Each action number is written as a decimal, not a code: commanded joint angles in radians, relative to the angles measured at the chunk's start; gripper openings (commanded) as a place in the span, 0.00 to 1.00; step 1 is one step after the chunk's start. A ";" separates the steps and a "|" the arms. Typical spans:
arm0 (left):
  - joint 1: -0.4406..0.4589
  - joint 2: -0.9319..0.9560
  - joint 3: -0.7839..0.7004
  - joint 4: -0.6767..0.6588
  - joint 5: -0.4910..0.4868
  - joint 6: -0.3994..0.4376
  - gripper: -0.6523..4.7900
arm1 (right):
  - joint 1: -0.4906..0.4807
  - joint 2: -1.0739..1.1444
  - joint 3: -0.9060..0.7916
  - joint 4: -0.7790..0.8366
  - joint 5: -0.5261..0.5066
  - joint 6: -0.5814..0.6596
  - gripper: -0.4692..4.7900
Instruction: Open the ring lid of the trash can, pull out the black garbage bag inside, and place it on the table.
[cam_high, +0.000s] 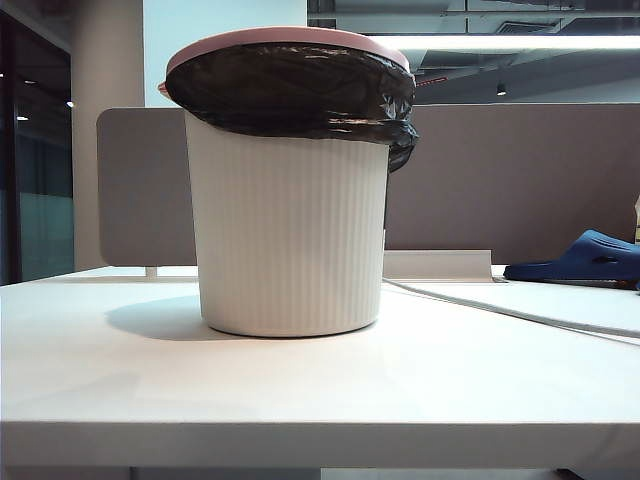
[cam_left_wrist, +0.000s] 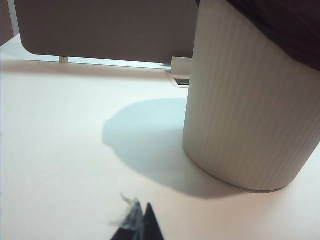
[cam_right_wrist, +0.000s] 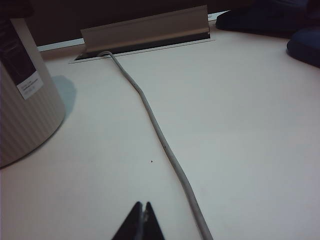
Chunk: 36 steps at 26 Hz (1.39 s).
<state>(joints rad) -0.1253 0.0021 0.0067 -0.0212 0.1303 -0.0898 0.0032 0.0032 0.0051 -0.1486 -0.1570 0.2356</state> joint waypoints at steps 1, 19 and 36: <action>0.001 0.000 0.002 0.007 0.005 0.004 0.11 | 0.000 0.000 0.003 0.013 0.001 0.003 0.09; 0.001 0.000 0.002 0.024 0.017 -0.266 0.11 | 0.004 0.000 0.005 0.260 -0.208 0.406 0.09; 0.001 0.000 0.055 0.188 0.282 -0.416 0.11 | 0.005 0.322 0.645 -0.113 -0.261 0.208 0.09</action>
<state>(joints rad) -0.1257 0.0025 0.0345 0.1482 0.3817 -0.5098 0.0067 0.2829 0.6109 -0.2470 -0.3847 0.4587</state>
